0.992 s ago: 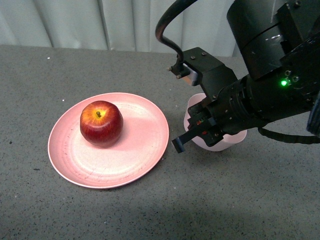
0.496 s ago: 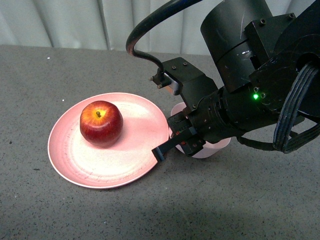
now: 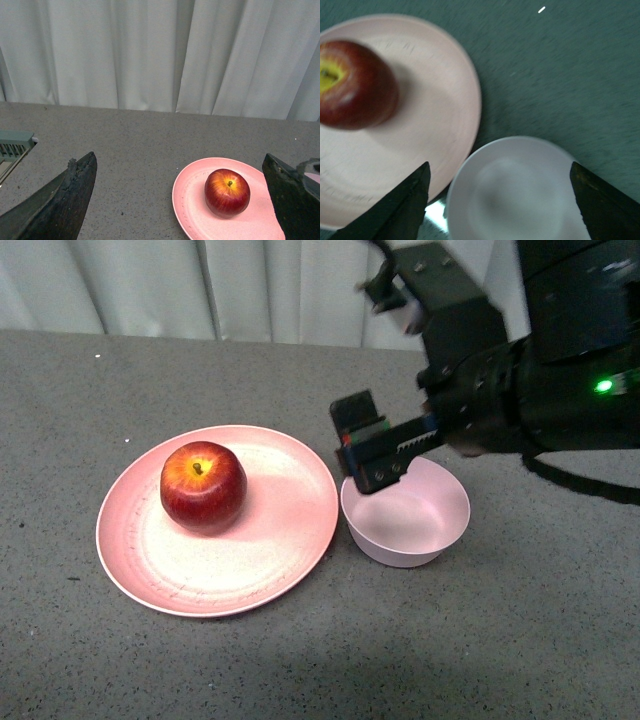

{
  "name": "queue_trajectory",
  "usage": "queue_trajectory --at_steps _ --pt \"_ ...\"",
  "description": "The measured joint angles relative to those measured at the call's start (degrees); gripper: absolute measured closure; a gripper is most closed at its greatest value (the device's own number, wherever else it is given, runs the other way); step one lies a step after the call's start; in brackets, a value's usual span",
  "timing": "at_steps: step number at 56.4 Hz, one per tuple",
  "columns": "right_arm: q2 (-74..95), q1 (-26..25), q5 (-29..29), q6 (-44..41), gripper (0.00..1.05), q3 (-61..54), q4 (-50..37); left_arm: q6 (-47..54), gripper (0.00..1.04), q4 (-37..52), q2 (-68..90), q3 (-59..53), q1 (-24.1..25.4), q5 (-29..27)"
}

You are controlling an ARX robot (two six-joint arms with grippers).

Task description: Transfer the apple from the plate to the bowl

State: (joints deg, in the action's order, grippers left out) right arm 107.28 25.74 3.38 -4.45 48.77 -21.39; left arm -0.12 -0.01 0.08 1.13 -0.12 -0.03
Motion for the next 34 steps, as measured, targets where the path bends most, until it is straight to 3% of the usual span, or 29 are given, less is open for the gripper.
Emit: queue_trajectory --at_steps 3,14,21,23,27,34 --pt "-2.9 -0.9 -3.1 0.7 0.08 -2.2 -2.3 0.0 0.07 0.0 0.0 0.0 0.0 0.0" --pt "-18.0 -6.2 -13.0 1.6 0.09 -13.2 -9.1 0.0 0.07 0.0 0.0 0.0 0.0 0.0" --pt "-29.8 -9.0 -14.9 2.2 0.10 -20.5 -9.6 0.0 0.07 0.0 0.0 0.0 0.0 0.0" --pt "-31.1 -9.7 -17.6 2.9 0.18 -24.3 -18.7 0.0 0.07 0.0 0.0 0.0 0.0 0.0" --pt "-33.1 -11.6 -17.0 3.4 0.34 -30.2 -31.6 0.0 0.07 0.0 0.0 0.0 0.0 0.0" --pt "-39.5 -14.6 -14.3 3.7 0.63 -35.9 -33.0 0.0 0.07 0.0 0.0 0.0 0.0 0.0"
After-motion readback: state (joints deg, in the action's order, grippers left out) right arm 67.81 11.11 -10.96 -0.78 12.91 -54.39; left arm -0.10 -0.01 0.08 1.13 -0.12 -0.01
